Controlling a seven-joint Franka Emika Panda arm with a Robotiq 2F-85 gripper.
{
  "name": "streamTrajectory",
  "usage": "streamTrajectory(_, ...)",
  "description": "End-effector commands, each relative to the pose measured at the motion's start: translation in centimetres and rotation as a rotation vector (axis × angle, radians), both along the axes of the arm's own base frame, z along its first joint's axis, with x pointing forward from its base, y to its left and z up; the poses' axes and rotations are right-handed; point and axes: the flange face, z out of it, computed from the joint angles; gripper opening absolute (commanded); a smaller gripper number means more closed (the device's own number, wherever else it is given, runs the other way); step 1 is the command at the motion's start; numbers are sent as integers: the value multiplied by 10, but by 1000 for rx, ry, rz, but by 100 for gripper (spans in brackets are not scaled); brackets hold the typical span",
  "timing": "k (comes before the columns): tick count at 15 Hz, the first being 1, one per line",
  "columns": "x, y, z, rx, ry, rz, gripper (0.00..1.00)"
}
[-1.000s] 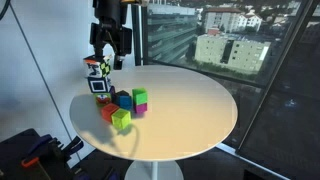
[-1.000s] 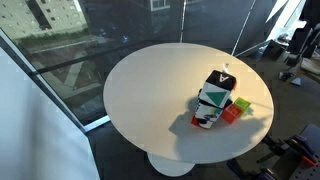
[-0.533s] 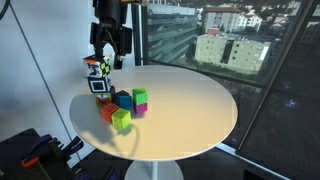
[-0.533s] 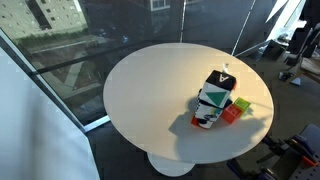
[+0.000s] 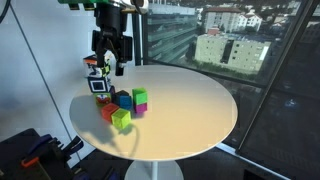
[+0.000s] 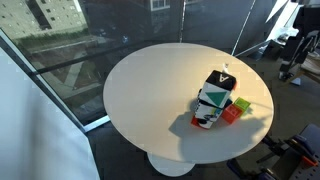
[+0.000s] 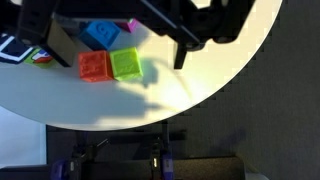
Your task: Pick up the lime green block and put it on the green block
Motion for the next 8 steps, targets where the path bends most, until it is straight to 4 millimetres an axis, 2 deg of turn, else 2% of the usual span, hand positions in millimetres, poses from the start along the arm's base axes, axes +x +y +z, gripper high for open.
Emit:
streamTrajectory(1,-7,4,-12,-9,-63,5,100)
streamTrajectory(8,-21,8,-53,-19,-176,6,100)
